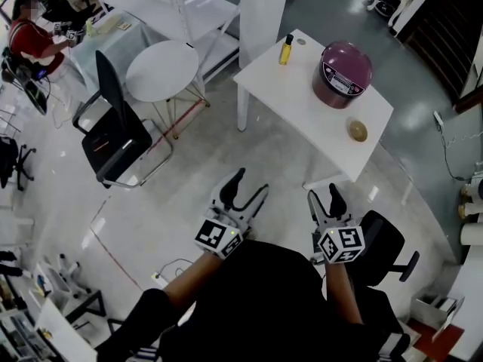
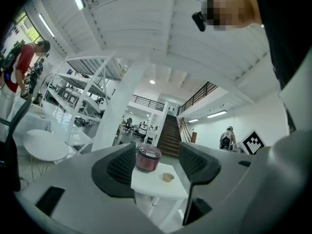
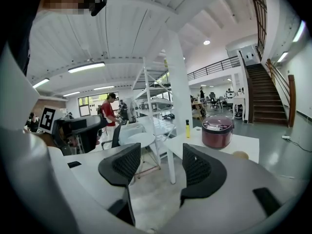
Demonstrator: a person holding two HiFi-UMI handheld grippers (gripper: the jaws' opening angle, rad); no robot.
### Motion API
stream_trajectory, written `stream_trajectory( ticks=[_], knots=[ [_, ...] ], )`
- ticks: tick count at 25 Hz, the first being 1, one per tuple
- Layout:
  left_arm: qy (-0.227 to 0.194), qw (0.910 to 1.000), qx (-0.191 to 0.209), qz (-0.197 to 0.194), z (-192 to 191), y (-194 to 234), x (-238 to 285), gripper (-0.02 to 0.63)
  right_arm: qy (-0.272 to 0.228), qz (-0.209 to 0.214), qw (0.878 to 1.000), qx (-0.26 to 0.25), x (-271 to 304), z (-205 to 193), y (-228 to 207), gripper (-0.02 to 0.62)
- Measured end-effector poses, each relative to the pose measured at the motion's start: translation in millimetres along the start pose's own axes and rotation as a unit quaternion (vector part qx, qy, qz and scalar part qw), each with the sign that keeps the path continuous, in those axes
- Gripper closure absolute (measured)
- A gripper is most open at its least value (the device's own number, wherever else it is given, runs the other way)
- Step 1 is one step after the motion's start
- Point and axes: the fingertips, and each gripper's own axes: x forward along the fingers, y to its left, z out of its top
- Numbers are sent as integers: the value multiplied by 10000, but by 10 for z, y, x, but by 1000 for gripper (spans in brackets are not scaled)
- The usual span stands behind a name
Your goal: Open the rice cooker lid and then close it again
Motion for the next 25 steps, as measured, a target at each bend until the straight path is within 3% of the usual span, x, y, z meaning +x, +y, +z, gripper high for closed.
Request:
stream_trajectory(
  ticks=[4, 10, 17, 25],
  knots=[
    [74, 9998, 84, -167, 23, 241, 98, 353, -16, -161, 9999, 17, 207, 78, 63, 359],
    [181, 9994, -176, -246, -132, 343, 161, 353, 64, -835, 9965, -8, 143, 45, -134, 359],
    [297, 9991, -275, -136, -238, 489, 235, 353, 87, -877, 9961, 99, 147, -38, -235, 359],
    [380, 9990, -76, -214, -220, 540, 633, 353, 16, -679, 9969, 390, 414, -76, -396, 359]
  ],
)
